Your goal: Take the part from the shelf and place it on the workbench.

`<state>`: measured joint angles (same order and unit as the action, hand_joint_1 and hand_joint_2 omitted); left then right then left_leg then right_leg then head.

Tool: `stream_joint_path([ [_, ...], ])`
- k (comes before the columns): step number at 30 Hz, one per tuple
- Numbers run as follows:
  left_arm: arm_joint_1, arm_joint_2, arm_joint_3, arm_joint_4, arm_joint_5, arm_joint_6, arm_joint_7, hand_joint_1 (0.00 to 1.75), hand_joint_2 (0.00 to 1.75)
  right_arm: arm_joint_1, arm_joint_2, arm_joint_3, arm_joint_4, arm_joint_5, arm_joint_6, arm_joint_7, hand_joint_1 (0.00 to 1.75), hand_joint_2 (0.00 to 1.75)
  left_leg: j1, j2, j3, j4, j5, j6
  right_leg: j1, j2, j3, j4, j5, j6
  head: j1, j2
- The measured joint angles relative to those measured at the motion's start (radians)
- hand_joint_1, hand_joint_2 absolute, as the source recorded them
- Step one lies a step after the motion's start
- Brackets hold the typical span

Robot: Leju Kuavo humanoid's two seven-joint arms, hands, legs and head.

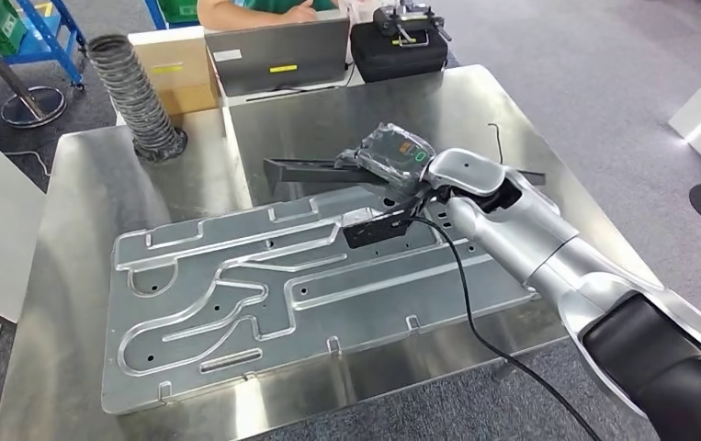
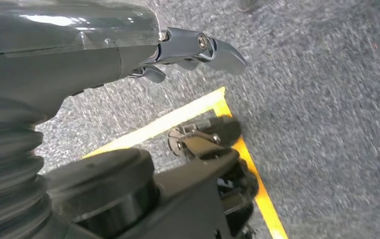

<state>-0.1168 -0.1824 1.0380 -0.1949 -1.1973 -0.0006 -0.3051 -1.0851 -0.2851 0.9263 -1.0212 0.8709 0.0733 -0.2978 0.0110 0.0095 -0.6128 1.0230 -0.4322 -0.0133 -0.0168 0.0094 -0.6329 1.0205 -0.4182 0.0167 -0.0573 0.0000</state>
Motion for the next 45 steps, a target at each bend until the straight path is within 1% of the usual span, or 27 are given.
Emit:
stream_joint_path([
  [1,0.001,0.0,0.0,0.0,0.0,0.0,0.0,0.0,1.75,-0.001,-0.004,0.004,0.004,0.007,0.0,-0.002,0.0,0.0,0.001,0.0,0.001,-0.002,0.002,0.009,-0.001,-0.001,0.001,-0.002,-0.001,0.006,0.0,0.0],
  [3,0.001,0.0,0.0,0.0,0.001,0.0,-0.002,0.0,1.75,-0.007,-0.006,0.013,0.014,0.026,0.0,-0.003,0.0,0.0,0.002,0.001,0.006,-0.01,0.006,0.023,-0.004,-0.002,-0.008,0.024,-0.022,0.015,0.0,0.0],
  [6,-0.001,0.0,0.0,0.0,0.001,-0.002,-0.003,0.0,1.75,-0.015,0.002,0.028,0.029,0.04,-0.001,-0.003,0.0,0.0,-0.001,0.005,0.008,-0.015,0.009,0.035,-0.004,-0.003,-0.091,0.201,-0.112,0.023,0.0,0.0],
  [7,0.0,0.0,0.0,0.0,0.001,-0.003,-0.003,0.0,1.75,-0.015,0.006,0.034,0.034,0.042,-0.001,-0.003,0.0,0.0,-0.003,0.006,0.008,-0.015,0.008,0.037,-0.004,-0.003,-0.119,0.258,-0.131,0.023,0.0,0.0],
  [8,0.001,0.0,0.0,0.0,0.001,-0.003,-0.003,0.0,1.75,-0.015,0.01,0.04,0.04,0.043,-0.001,-0.003,0.0,0.0,-0.005,0.006,0.008,-0.014,0.008,0.038,-0.004,-0.003,-0.133,0.283,-0.131,0.023,0.0,0.0],
  [9,0.001,0.0,0.0,0.0,0.001,-0.004,-0.003,0.0,1.75,-0.015,0.013,0.045,0.044,0.044,-0.002,-0.003,0.0,0.0,-0.007,0.005,0.008,-0.013,0.007,0.039,-0.004,-0.003,-0.128,0.269,-0.114,0.02,0.0,0.0],
  [10,0.001,0.0,0.0,0.0,0.0,-0.003,-0.003,0.0,1.75,-0.018,0.015,0.048,0.047,0.045,-0.002,-0.002,0.0,0.0,-0.008,0.004,0.008,-0.011,0.006,0.038,-0.003,-0.002,-0.103,0.217,-0.082,0.016,0.0,0.0],
  [12,0.001,0.0,0.0,0.0,0.0,0.0,-0.001,0.0,0.87,-0.027,0.017,0.053,0.053,0.052,-0.004,0.0,0.0,0.0,-0.011,0.001,0.008,-0.007,0.003,0.035,0.002,0.001,-0.036,0.078,-0.023,0.006,0.0,0.0],
  [14,0.001,-0.001,0.0,0.0,0.008,0.004,0.003,0.0,0.0,-0.037,0.018,0.061,0.06,0.061,-0.006,0.003,0.0,0.0,-0.013,-0.001,0.007,-0.004,0.0,0.027,0.009,0.004,-0.003,0.007,-0.003,-0.003,0.0,0.0],
  [17,0.002,-0.001,0.001,0.0,0.022,0.01,0.016,0.0,0.0,-0.044,0.018,0.077,0.073,0.065,-0.009,0.004,0.0,0.0,-0.013,-0.001,0.009,-0.003,-0.005,0.012,0.009,0.002,0.002,-0.003,0.002,-0.016,0.0,0.0],
  [18,0.003,-0.001,0.002,0.0,0.027,0.013,0.025,0.0,0.0,-0.048,0.015,0.083,0.076,0.066,-0.011,0.004,0.0,0.0,-0.012,-0.001,0.003,0.013,-0.02,0.007,0.006,0.0,0.005,-0.008,0.005,-0.022,0.0,0.0],
  [19,0.003,0.0,0.004,0.0,0.033,0.018,0.035,0.0,0.0,-0.051,0.012,0.09,0.08,0.065,-0.013,0.004,0.0,0.0,-0.011,-0.002,-0.011,0.049,-0.045,0.001,0.003,-0.003,0.008,-0.012,0.009,-0.026,0.0,0.0],
  [21,0.004,0.0,0.009,0.0,0.043,0.026,0.05,0.0,0.0,-0.056,0.002,0.105,0.087,0.064,-0.018,0.004,0.0,0.0,-0.004,-0.002,-0.06,0.171,-0.115,-0.008,0.002,-0.008,0.009,-0.013,0.012,-0.031,0.0,0.0],
  [23,0.005,0.0,0.011,0.0,0.045,0.03,0.054,0.0,0.0,-0.054,-0.006,0.119,0.095,0.063,-0.022,0.004,0.0,0.0,0.001,-0.002,-0.098,0.266,-0.148,-0.015,0.002,-0.01,0.005,-0.01,0.012,-0.031,0.0,0.0],
  [24,0.006,0.0,0.011,0.0,0.045,0.031,0.054,0.0,0.0,-0.053,-0.008,0.125,0.099,0.062,-0.025,0.004,0.0,0.0,0.003,-0.002,-0.093,0.263,-0.138,-0.017,0.002,-0.011,0.002,-0.007,0.012,-0.031,0.0,0.0],
  [25,0.006,0.0,0.011,0.0,0.044,0.032,0.054,0.0,0.0,-0.052,-0.009,0.13,0.103,0.061,-0.027,0.004,0.0,0.0,0.005,-0.001,-0.07,0.222,-0.112,-0.018,0.001,-0.011,0.0,-0.004,0.012,-0.03,0.0,0.0],
  [28,0.002,0.0,0.011,0.0,0.038,0.033,0.054,0.0,0.0,-0.052,-0.01,0.137,0.112,0.061,-0.037,0.004,0.0,0.0,0.005,0.002,0.027,0.038,-0.04,-0.012,0.003,-0.011,-0.009,0.009,0.013,-0.019,0.0,0.0],
  [29,0.001,0.0,0.011,0.0,0.036,0.034,0.054,0.0,0.0,-0.053,-0.011,0.138,0.114,0.06,-0.04,0.004,0.0,0.0,0.003,0.001,0.039,0.012,-0.034,-0.007,0.005,-0.011,-0.013,0.011,0.015,-0.012,0.0,0.0],
  [32,0.001,0.0,0.011,0.0,0.034,0.035,0.054,0.0,0.0,-0.053,-0.011,0.139,0.123,0.054,-0.043,0.005,0.0,0.0,0.0,0.0,0.031,0.006,-0.02,0.015,0.003,-0.01,-0.019,0.01,0.023,0.009,0.0,0.0],
  [34,0.0,0.0,0.011,0.0,0.033,0.036,0.053,0.0,0.0,-0.054,-0.009,0.139,0.129,0.049,-0.044,0.005,0.0,0.0,0.002,0.003,0.021,-0.002,-0.003,0.032,-0.001,-0.009,-0.036,0.049,-0.02,0.019,0.0,0.0],
  [37,-0.002,0.0,0.011,0.0,0.033,0.037,0.053,0.0,0.0,-0.054,0.0,0.139,0.139,0.045,-0.045,0.007,0.0,0.0,-0.001,0.005,-0.009,-0.005,0.023,0.042,-0.003,-0.009,-0.096,0.229,-0.148,0.028,0.0,0.0],
  [38,-0.001,0.0,0.011,0.0,0.032,0.037,0.053,0.0,0.0,-0.053,0.002,0.139,0.142,0.044,-0.045,0.007,0.0,0.0,-0.002,0.005,-0.021,-0.004,0.031,0.041,-0.003,-0.009,-0.105,0.275,-0.166,0.029,0.0,0.0],
  [39,-0.001,0.0,0.011,0.0,0.032,0.037,0.053,0.0,0.0,-0.052,0.004,0.139,0.145,0.043,-0.045,0.007,0.0,0.0,-0.003,0.005,-0.032,-0.004,0.04,0.041,-0.003,-0.009,-0.096,0.288,-0.163,0.029,0.0,0.0],
  [40,-0.001,0.0,0.011,0.0,0.032,0.037,0.053,0.0,0.0,-0.052,0.005,0.139,0.147,0.041,-0.046,0.007,0.0,0.0,-0.004,0.005,-0.044,-0.003,0.049,0.039,-0.002,-0.009,-0.069,0.263,-0.143,0.027,0.0,0.0],
  [41,-0.001,0.0,0.011,0.0,0.032,0.037,0.053,0.0,0.0,-0.054,0.005,0.137,0.148,0.039,-0.048,0.007,0.0,0.0,-0.004,0.004,-0.053,-0.003,0.057,0.037,-0.002,-0.008,-0.024,0.206,-0.118,0.023,0.0,0.0],
  [43,-0.002,0.0,0.011,0.0,0.031,0.037,0.053,0.0,0.0,-0.06,0.006,0.129,0.15,0.036,-0.055,0.009,0.0,0.0,-0.005,0.002,-0.067,-0.003,0.074,0.028,0.001,0.0,0.071,0.066,-0.095,0.013,0.0,0.0],
  [45,-0.003,0.0,0.011,0.0,0.029,0.036,0.054,0.0,0.0,-0.067,0.007,0.114,0.15,0.038,-0.059,0.015,0.0,0.0,-0.004,0.001,-0.07,-0.009,0.092,0.017,0.007,0.008,0.108,-0.001,-0.094,0.002,0.0,0.0],
])
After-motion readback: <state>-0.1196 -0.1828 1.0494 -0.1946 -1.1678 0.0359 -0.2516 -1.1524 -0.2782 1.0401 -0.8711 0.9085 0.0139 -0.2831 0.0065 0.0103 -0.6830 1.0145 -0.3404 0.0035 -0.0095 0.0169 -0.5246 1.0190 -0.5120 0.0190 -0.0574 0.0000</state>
